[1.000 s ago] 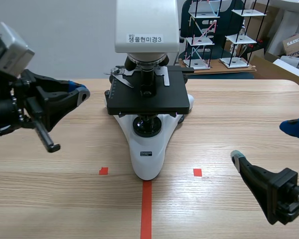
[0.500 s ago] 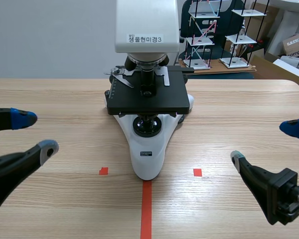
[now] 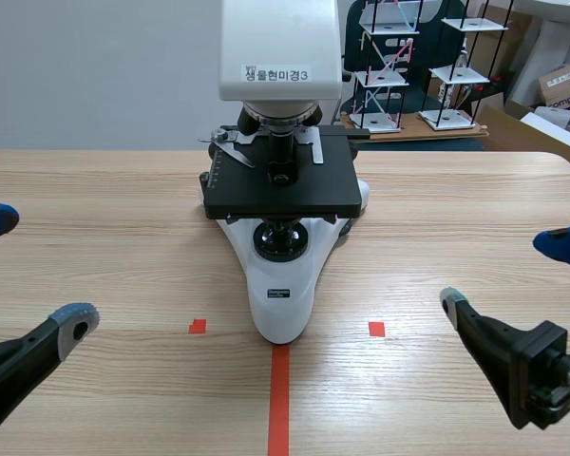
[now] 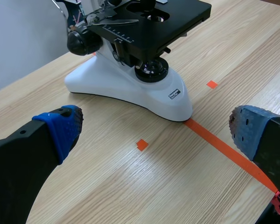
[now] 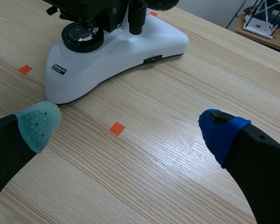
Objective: Return to the home posture
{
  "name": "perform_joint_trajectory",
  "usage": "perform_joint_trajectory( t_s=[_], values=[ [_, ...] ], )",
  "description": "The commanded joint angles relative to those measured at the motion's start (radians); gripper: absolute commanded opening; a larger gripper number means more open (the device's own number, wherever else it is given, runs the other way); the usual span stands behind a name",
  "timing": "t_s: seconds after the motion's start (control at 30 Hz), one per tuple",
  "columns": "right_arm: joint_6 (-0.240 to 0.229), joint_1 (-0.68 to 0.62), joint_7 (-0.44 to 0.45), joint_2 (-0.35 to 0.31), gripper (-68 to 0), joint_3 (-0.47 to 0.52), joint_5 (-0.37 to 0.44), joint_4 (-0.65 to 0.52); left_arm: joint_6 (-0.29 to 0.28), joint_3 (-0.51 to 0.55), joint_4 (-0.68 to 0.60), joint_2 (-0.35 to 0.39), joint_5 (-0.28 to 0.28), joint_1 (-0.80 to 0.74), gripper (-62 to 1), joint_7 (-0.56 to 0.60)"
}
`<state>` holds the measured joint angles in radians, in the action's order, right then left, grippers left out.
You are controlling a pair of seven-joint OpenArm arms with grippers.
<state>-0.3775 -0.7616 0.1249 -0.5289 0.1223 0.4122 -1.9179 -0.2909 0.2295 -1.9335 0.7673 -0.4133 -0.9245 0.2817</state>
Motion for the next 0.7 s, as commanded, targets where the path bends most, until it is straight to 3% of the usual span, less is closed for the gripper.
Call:
perform_joint_trajectory(
  t_s=[0.0,0.67],
  values=[
    [0.003,0.013,0.011,-0.008,0.4,0.0,0.011,-0.008,-0.003,-0.003,-0.007,-0.005,-0.01,0.01,1.4,0.013],
    [0.003,0.013,0.011,-0.008,0.4,0.0,0.011,-0.008,-0.003,-0.003,-0.005,-0.005,-0.01,0.011,1.4,0.006]
  ],
)
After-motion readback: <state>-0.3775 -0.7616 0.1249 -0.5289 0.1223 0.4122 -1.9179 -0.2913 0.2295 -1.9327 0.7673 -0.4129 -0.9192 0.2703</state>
